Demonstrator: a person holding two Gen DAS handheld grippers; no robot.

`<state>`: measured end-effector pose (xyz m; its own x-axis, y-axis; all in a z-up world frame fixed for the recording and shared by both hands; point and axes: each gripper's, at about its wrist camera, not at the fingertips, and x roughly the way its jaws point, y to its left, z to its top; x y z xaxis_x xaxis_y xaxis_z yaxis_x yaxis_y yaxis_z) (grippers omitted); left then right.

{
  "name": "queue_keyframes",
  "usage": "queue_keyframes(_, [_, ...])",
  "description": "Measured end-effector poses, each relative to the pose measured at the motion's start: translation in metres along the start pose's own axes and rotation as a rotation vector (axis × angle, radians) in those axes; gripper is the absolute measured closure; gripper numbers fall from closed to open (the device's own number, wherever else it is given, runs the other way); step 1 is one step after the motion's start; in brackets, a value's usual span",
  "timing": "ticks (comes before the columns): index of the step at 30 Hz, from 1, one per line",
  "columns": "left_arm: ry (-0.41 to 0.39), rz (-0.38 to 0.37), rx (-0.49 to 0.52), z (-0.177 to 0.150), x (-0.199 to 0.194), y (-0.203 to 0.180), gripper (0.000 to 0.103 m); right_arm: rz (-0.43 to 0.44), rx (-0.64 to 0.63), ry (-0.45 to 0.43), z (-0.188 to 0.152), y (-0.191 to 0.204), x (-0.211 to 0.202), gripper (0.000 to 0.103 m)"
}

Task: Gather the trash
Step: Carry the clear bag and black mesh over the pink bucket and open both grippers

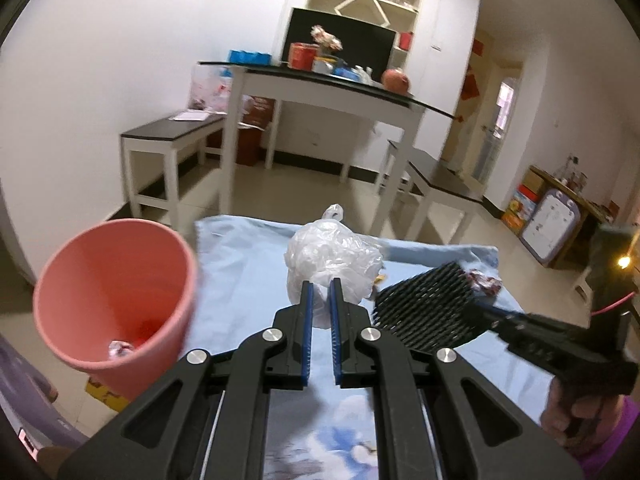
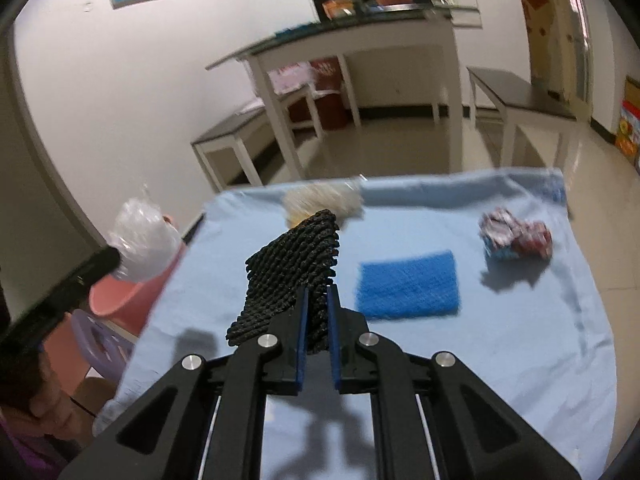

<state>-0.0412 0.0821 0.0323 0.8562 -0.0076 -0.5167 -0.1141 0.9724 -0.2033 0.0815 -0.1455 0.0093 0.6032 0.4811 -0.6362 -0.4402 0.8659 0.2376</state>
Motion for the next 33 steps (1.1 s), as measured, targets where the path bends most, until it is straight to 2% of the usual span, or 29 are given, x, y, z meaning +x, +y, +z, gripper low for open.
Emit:
queue_keyframes(8, [-0.05,0.129,-0.054,0.007,-0.022,0.048,0.095,0.061,-0.105,-0.046,0.032,0.07,0.014,0.095])
queue_keyframes(15, [-0.068,0.257,-0.118,0.009,-0.032,0.1,0.096,0.101,-0.229,-0.044,0.05,0.143,0.049,0.095])
queue_keyframes(20, [-0.059,0.322,-0.157,0.008,-0.029,0.128,0.096,0.111,-0.307,-0.036,0.052,0.186,0.075,0.095])
queue_keyframes(28, [-0.016,0.402,-0.2,0.003,-0.014,0.166,0.096,0.114,-0.398,0.016,0.045,0.232,0.121,0.095])
queue_keyframes(33, [0.01,0.422,-0.226,-0.003,-0.007,0.185,0.095,0.121,-0.444,0.059,0.038,0.253,0.148,0.094])
